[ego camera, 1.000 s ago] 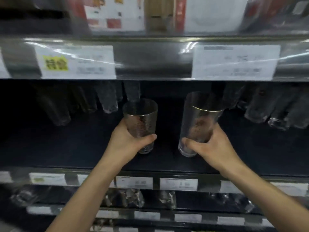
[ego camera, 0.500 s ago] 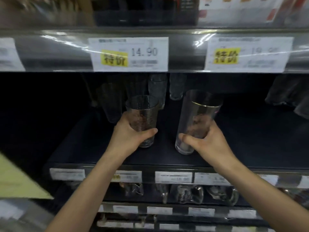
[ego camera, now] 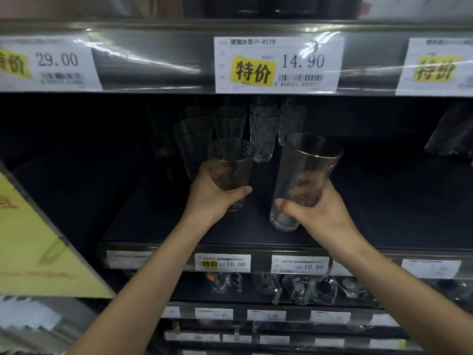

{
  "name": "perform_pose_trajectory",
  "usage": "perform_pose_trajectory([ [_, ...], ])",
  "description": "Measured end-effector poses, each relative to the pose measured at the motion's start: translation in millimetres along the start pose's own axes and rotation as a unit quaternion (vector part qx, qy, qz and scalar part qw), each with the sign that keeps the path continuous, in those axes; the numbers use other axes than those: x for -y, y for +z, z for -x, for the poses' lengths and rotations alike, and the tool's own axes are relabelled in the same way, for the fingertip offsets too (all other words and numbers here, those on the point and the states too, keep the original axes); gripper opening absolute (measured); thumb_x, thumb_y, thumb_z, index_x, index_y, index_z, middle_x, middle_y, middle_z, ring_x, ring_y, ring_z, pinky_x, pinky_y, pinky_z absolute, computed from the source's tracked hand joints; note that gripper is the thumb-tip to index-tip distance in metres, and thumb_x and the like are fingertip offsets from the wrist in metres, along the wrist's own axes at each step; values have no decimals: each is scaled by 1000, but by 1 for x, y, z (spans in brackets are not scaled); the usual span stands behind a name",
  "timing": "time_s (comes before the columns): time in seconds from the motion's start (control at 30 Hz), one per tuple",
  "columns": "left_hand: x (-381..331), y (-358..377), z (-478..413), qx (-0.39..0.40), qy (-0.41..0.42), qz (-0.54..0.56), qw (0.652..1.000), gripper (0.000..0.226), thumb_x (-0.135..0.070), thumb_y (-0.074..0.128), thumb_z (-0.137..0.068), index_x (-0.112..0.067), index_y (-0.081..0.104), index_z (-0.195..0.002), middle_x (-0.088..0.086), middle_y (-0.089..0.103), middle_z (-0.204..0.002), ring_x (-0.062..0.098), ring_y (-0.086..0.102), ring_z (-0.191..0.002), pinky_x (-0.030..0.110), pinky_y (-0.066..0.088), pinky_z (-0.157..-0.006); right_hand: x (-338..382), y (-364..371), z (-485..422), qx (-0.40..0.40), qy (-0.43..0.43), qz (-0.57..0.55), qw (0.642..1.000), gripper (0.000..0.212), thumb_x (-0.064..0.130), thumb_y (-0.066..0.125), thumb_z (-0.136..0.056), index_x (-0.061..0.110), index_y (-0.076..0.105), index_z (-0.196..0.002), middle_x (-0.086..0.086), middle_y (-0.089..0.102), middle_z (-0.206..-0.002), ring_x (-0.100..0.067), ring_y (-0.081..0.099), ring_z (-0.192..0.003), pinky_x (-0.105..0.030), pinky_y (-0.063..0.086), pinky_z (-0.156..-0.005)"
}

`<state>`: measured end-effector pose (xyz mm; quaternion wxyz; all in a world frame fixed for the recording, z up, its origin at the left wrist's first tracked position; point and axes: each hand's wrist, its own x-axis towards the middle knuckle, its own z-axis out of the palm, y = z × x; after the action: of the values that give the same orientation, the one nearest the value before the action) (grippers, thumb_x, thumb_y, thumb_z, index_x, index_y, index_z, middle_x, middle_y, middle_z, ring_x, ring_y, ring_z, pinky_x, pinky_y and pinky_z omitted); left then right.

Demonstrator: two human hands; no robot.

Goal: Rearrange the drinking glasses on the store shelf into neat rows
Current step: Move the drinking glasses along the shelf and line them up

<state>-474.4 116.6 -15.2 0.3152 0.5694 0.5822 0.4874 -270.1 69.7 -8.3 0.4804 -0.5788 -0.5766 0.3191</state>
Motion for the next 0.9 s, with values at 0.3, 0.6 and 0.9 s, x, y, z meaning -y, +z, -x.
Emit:
perform_pose_trajectory([
  [0.3,-5,0,-9,-56,61,-176,981,79,-60,83,-60,-20,51,-121,-5,62,-116,13,60,-104,29,50,-88,0,1,2,-12,5,-1,1000,52,28,87,-69,33,57,-111,13,72,-99,1,68,-92,-34,55,-91],
  [0.6,-9,8,-23,-106,72,-210,969,65,-49,82,-70,-10,50,-110,6,70,-100,25,68,-91,25,39,-64,-2,-1,3,-7,1,-11,1000,49,23,86,-70,29,60,-110,15,73,-96,2,69,-88,-26,53,-82],
  [0.9,-13,15,-35,-110,81,-262,955,69,-50,79,-75,-2,50,-116,17,68,-108,34,66,-98,30,47,-65,-6,-4,1,0,5,-20,1000,47,25,86,-71,30,60,-110,15,73,-95,2,69,-87,-24,50,-79],
])
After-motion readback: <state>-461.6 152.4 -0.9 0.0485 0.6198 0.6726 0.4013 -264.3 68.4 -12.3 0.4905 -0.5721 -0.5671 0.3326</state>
